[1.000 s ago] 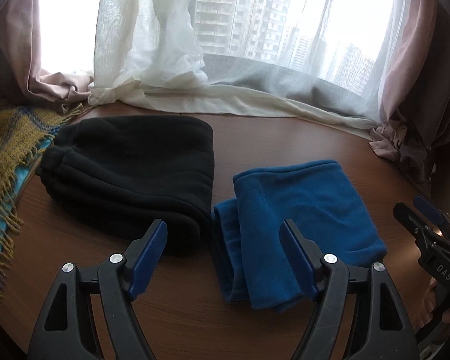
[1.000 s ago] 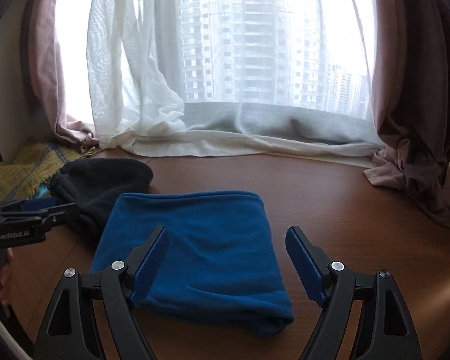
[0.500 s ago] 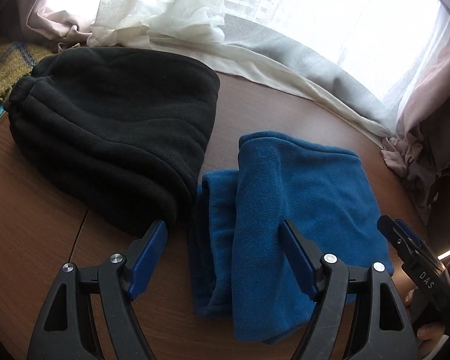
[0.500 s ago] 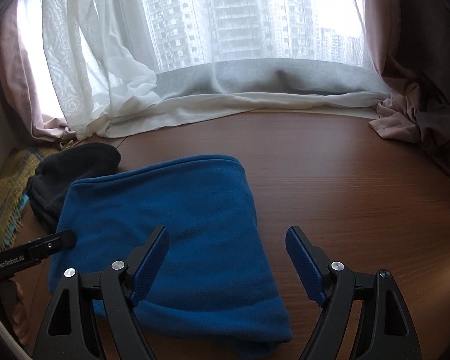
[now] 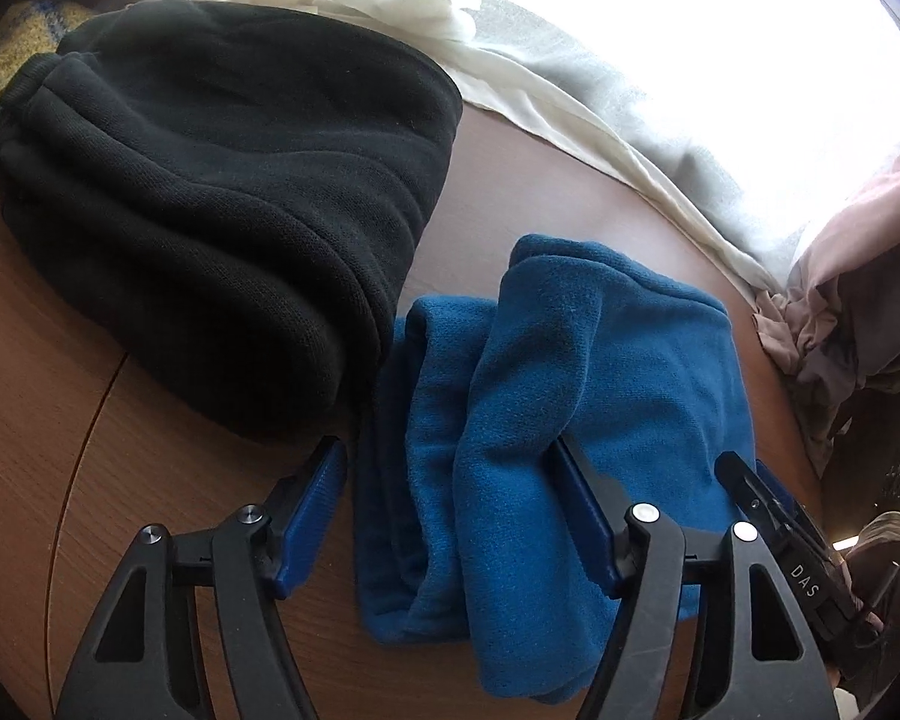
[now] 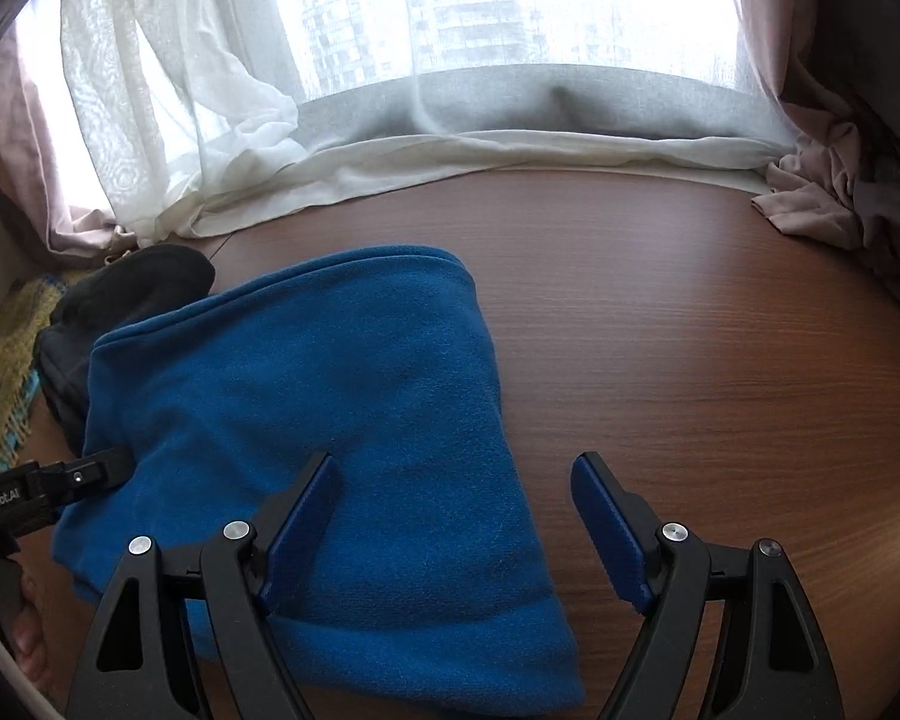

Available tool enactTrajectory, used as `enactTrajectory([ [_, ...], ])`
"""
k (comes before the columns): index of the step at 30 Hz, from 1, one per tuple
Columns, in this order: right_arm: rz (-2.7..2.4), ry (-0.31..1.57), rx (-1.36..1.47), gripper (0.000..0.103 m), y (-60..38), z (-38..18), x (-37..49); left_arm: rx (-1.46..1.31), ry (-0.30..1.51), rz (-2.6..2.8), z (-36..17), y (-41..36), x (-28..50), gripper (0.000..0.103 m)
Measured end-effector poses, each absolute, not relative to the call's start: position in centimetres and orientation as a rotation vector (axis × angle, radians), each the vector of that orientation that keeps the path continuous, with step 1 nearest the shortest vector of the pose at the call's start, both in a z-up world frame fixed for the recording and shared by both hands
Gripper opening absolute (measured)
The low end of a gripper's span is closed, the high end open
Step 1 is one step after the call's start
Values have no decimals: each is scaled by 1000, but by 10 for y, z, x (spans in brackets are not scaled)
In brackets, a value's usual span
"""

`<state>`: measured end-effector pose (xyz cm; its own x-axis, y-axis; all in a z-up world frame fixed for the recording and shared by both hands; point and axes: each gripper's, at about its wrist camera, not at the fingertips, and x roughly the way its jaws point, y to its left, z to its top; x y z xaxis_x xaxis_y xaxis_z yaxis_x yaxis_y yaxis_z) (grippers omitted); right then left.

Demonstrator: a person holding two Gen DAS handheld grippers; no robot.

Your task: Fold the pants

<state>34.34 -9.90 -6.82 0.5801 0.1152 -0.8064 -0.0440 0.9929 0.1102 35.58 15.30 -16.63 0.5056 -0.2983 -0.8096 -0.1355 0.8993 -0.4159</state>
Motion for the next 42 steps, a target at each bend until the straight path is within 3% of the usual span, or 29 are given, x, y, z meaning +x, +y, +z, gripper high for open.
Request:
enactTrajectory([
  [5, 108, 963, 99, 80, -101, -73, 344, -450, 1042, -116, -170, 152, 358, 67],
  [10, 128, 982, 132, 75, -103, -77, 346, -449, 1060, -137, -168, 147, 365, 58],
  [15, 160, 992, 132, 58, -98, -76, 345, -457, 1063, -172, -164, 145, 367, 43],
  [21, 184, 989, 105, 31, -92, -69, 342, -437, 1046, -183, -155, 144, 367, 39],
  [24, 172, 984, 97, 26, -92, -65, 339, -412, 1029, -210, -152, 143, 366, 37],
  [38, 54, 880, 43, 20, -84, -26, 285, -311, 947, -298, -126, 134, 338, 30],
  [40, 54, 868, 43, 20, -85, -21, 276, -277, 924, -281, -120, 131, 329, 22],
  [42, 66, 859, 38, 20, -86, -17, 268, -274, 923, -277, -117, 128, 322, 22],
])
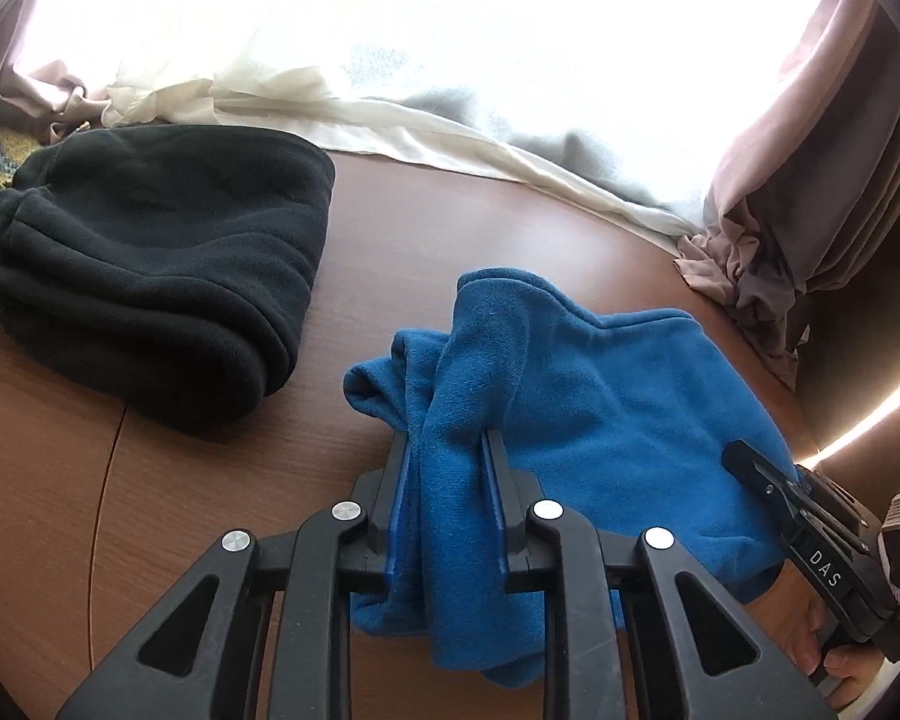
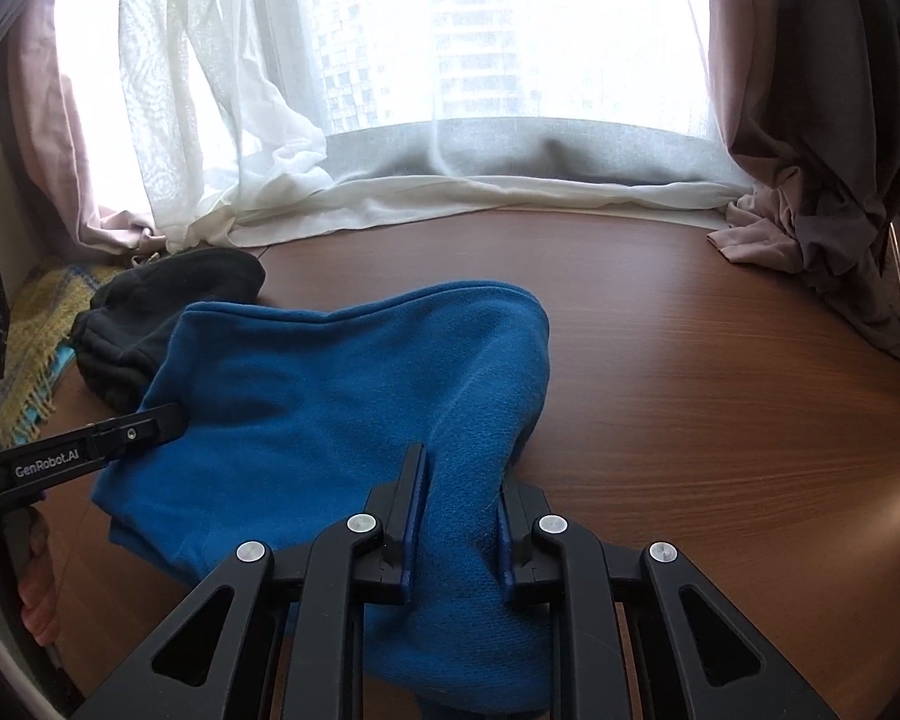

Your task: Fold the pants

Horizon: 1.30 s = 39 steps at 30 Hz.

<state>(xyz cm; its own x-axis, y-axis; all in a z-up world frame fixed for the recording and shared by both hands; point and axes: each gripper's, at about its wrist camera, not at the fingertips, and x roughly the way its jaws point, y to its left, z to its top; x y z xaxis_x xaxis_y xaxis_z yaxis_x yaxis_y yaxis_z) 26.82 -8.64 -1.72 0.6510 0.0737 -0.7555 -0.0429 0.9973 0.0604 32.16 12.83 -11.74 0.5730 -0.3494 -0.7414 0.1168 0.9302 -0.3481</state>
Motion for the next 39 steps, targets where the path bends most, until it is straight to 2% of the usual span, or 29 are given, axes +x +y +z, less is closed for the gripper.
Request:
enactTrajectory([
  [8, 119, 859, 17, 20, -93, -15, 240, -293, 970, -243, -123, 124, 287, 23],
  [12, 146, 878, 0, 20, -95, -23, 230, -254, 976, -225, -126, 121, 277, 29],
  [15, 155, 886, -5, 20, -95, -28, 227, -252, 981, -216, -128, 121, 275, 30],
  [22, 156, 894, -19, 20, -95, -32, 228, -275, 1009, -185, -138, 127, 279, 46],
  [26, 156, 894, -40, 20, -92, -35, 228, -330, 1028, -193, -148, 132, 283, 48],
  [30, 150, 902, -44, 20, -91, -39, 228, -368, 1036, -181, -158, 135, 286, 55],
  [35, 149, 910, -62, 20, -88, -44, 230, -462, 1042, -212, -168, 139, 288, 54],
  [39, 152, 919, -86, 20, -85, -49, 231, -525, 1051, -269, -173, 140, 291, 47],
])
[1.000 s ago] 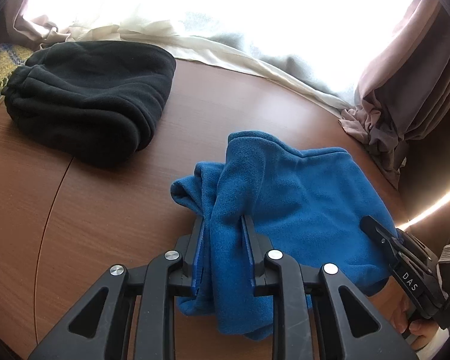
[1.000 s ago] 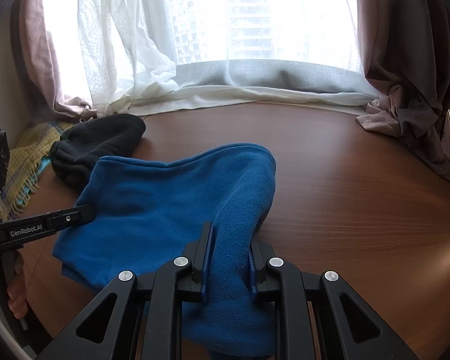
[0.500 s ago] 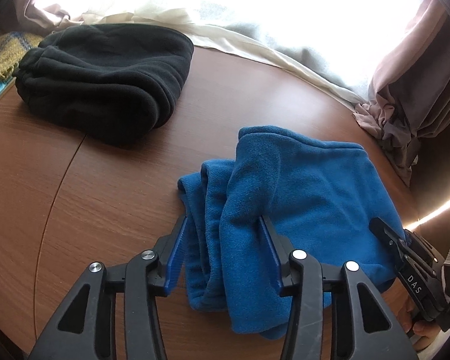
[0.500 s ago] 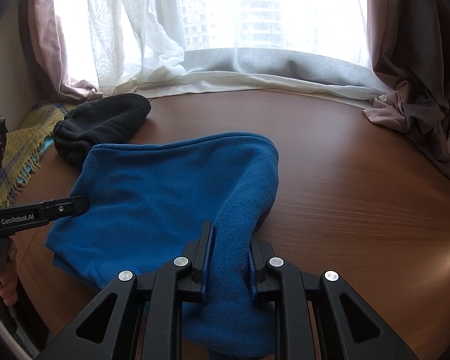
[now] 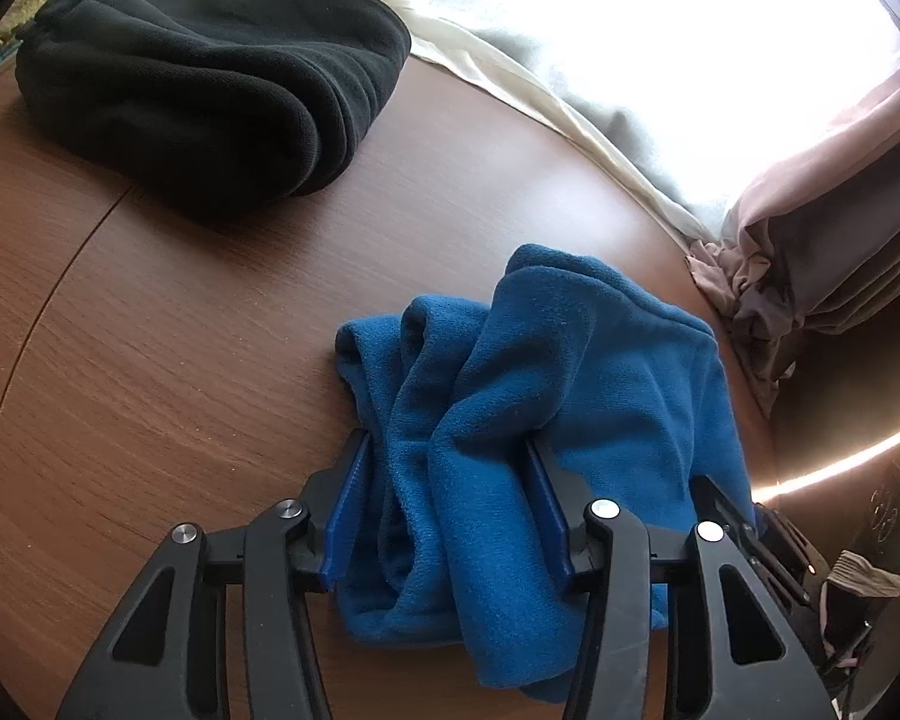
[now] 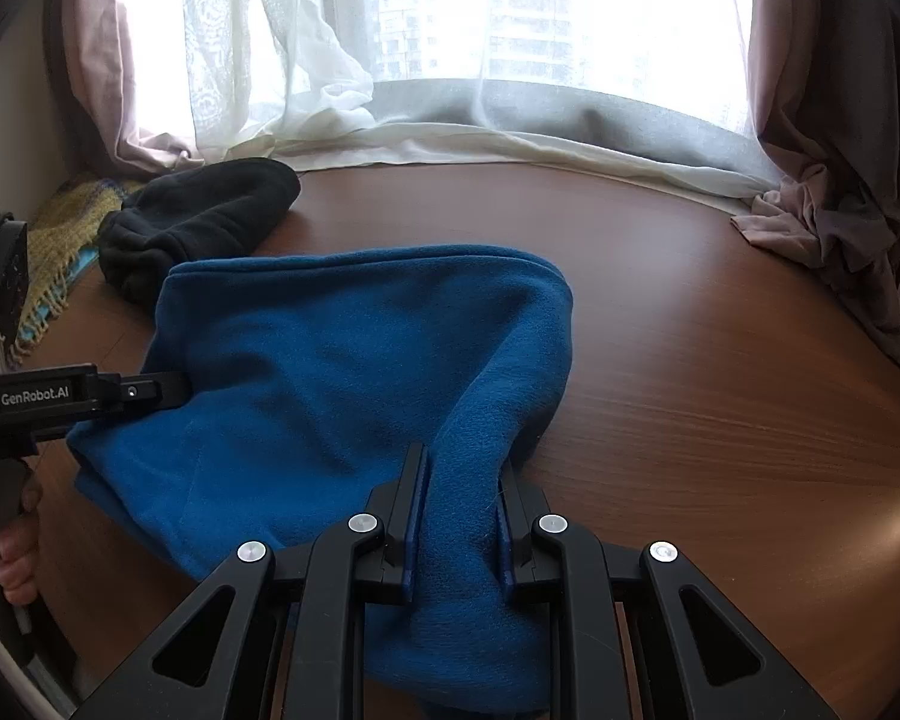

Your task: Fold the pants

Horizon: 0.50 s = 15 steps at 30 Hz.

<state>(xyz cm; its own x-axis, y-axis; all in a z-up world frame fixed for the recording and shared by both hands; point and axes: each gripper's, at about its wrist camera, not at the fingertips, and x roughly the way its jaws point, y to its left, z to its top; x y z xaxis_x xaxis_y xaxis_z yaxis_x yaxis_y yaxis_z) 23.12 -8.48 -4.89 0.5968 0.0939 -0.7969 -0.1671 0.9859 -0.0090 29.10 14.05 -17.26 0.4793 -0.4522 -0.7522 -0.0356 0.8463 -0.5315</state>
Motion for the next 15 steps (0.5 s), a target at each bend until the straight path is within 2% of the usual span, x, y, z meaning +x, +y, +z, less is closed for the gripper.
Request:
enactTrajectory([
  [4, 152, 914, -105, 21, -79, -52, 231, -576, 1059, -296, -175, 142, 293, 39],
  [7, 156, 896, -116, 19, -77, -49, 230, -517, 1041, -273, -165, 135, 289, 34],
  [15, 161, 843, -58, 17, -95, -27, 219, -456, 955, -252, -140, 121, 276, 30],
])
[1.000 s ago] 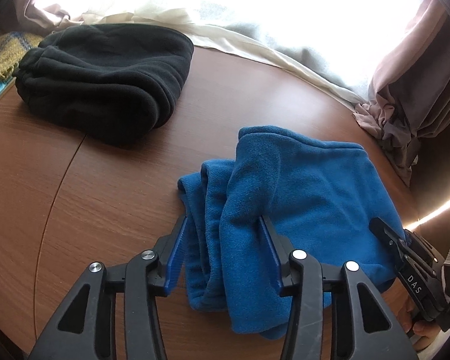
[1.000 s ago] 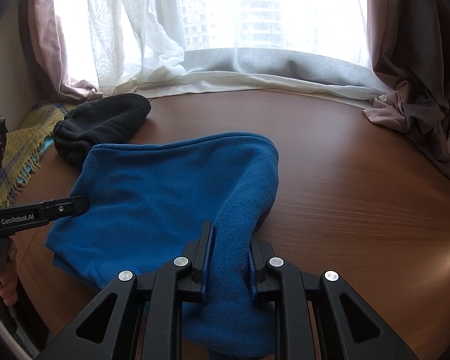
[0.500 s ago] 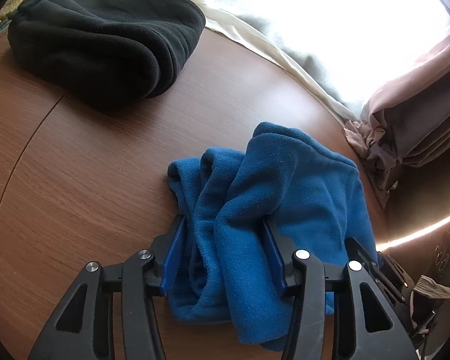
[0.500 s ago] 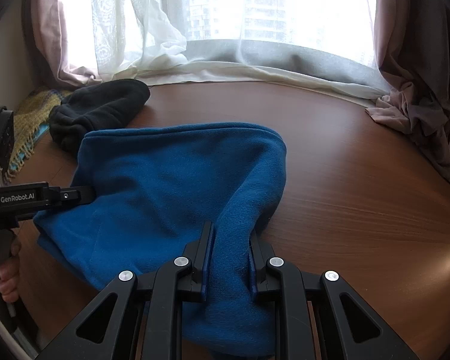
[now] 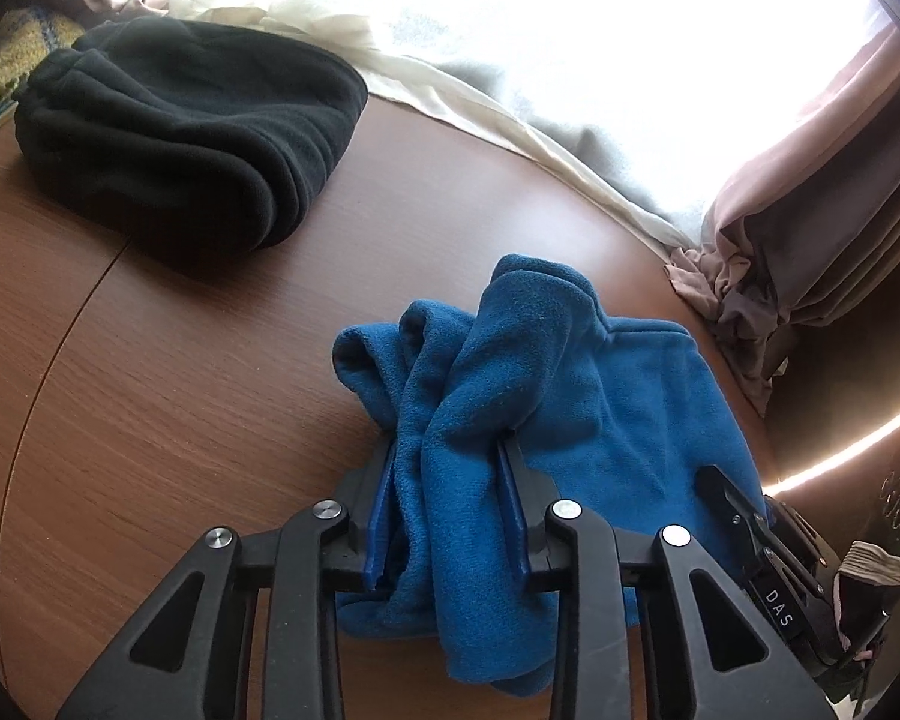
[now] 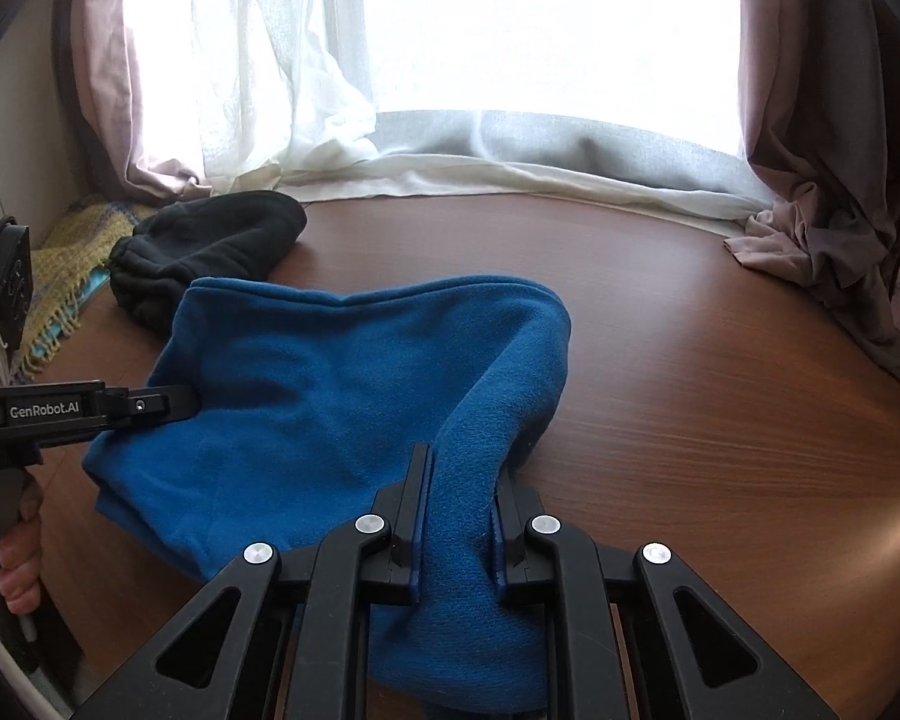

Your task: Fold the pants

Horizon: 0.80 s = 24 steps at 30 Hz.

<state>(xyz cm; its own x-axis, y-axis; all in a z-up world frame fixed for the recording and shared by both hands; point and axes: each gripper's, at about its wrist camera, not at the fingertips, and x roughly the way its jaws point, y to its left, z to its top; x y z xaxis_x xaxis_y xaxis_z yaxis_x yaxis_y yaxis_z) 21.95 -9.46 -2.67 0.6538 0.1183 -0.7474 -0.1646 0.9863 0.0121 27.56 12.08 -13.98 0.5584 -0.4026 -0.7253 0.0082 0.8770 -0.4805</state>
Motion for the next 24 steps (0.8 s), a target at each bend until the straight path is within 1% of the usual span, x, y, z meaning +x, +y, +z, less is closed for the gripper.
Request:
enactTrajectory([
  [7, 195, 758, -58, 17, -87, 5, 207, -408, 875, -241, -106, 126, 264, 30],
  [13, 202, 709, -61, 17, -68, 26, 208, -393, 800, -254, -76, 152, 260, 30],
  [18, 198, 666, -53, 17, -33, 42, 219, -364, 751, -277, -53, 192, 272, 30],
  [24, 160, 642, -21, 17, 26, 53, 241, -307, 748, -311, -35, 255, 305, 30],
])
